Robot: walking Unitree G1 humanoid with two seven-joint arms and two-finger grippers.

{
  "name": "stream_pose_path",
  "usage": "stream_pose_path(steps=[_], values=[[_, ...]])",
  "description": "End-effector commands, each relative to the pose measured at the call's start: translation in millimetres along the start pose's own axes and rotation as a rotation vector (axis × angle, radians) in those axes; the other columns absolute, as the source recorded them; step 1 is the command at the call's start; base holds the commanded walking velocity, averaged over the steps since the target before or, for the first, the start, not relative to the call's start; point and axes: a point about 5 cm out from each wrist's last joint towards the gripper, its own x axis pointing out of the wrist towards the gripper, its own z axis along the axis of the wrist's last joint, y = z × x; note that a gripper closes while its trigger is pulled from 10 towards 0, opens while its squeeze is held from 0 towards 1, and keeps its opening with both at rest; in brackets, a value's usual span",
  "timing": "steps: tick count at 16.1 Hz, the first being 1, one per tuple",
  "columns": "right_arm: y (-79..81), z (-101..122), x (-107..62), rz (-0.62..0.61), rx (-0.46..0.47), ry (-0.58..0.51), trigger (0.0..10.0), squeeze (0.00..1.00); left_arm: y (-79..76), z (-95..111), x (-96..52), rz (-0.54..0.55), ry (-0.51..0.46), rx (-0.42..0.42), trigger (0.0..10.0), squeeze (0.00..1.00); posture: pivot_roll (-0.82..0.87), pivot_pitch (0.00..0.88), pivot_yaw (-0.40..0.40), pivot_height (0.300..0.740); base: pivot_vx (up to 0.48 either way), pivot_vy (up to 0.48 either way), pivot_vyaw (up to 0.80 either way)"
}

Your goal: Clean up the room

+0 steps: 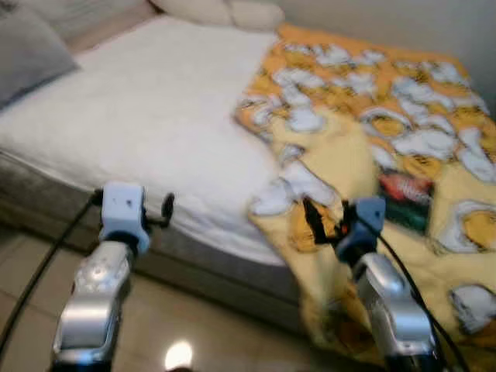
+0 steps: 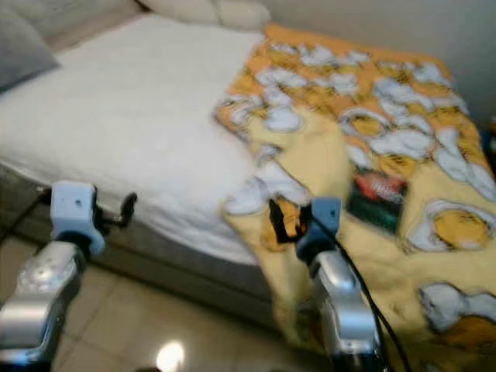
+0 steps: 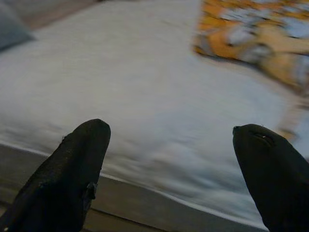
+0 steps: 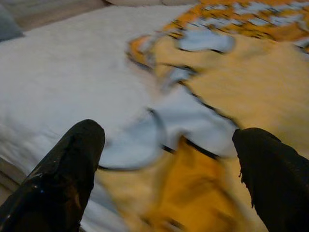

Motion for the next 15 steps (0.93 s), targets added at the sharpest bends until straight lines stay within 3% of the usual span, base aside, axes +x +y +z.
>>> stream_pose_path(steps=[1,5,10,15], values=[[-2.1,4.7,0.9,-0.006,-0.016,-0.016,10.0,1.00,-1.0,2.2,0.4,-0.008,-0.010,0.011,10.0,0.96,0.00,0.000,-0.030,0.740,0.000,-0.390,0.00],[-1.7,4.2,1.0,-0.004,-0.016,-0.011,10.0,1.00,-1.5,2.1,0.5,-0.016,-0.011,0.007,10.0,0.96,0.00,0.000,-0.029,0.740,0.000,-0.386,0.77],[-1.4,3.3,1.0,0.007,-0.019,-0.003,10.0,1.00,-2.4,1.5,0.4,-0.023,-0.008,0.018,10.0,0.96,0.00,0.000,-0.028,0.740,0.000,-0.379,0.09],[-1.0,2.7,1.1,0.015,-0.021,0.003,10.0,1.00,-3.9,0.7,0.1,-0.030,-0.005,0.024,10.0,0.96,0.00,0.000,-0.026,0.740,0.000,-0.377,0.80]])
